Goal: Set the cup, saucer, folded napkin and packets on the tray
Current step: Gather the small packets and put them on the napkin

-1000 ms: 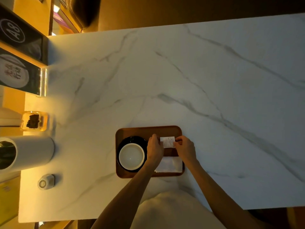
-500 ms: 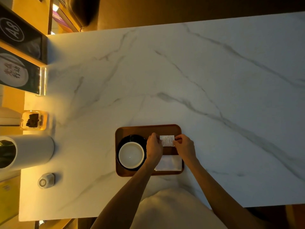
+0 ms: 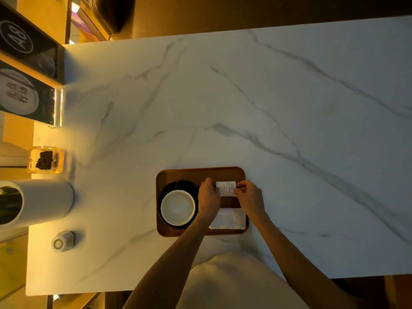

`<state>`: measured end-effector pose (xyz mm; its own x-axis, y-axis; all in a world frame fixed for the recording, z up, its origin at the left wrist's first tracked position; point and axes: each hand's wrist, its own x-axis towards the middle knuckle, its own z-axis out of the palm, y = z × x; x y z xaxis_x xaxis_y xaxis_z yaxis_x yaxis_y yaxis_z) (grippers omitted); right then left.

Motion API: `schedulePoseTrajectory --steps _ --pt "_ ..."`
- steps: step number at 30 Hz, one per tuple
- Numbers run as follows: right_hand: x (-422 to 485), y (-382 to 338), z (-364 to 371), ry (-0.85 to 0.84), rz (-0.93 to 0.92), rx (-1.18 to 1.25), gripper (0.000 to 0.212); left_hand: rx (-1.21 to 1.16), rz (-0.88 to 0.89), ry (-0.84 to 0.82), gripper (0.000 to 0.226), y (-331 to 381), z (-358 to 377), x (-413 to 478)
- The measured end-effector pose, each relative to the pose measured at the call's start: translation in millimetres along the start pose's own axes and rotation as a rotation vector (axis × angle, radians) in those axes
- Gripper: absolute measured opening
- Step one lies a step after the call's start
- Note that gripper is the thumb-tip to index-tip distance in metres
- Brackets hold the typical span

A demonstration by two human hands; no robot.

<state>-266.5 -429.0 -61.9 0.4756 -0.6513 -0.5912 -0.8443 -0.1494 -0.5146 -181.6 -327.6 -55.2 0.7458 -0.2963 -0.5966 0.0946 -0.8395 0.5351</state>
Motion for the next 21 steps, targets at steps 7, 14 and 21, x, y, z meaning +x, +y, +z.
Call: schedulePoseTrajectory --steps 7,14,21 --pt "-0.5 0.3 0.9 -0.002 -0.003 0.007 0.018 0.005 -0.004 -0.006 0.008 -2.0 2.2 1.9" --pt "-1.0 0.4 0.6 0.004 -0.008 0.005 0.017 0.017 0.005 -0.007 0.007 -4.3 4.1 3.7" --pt "0.3 2.4 -0.3 0.005 -0.015 0.010 0.019 -0.003 -0.021 -0.049 0.010 -4.3 3.7 6.3"
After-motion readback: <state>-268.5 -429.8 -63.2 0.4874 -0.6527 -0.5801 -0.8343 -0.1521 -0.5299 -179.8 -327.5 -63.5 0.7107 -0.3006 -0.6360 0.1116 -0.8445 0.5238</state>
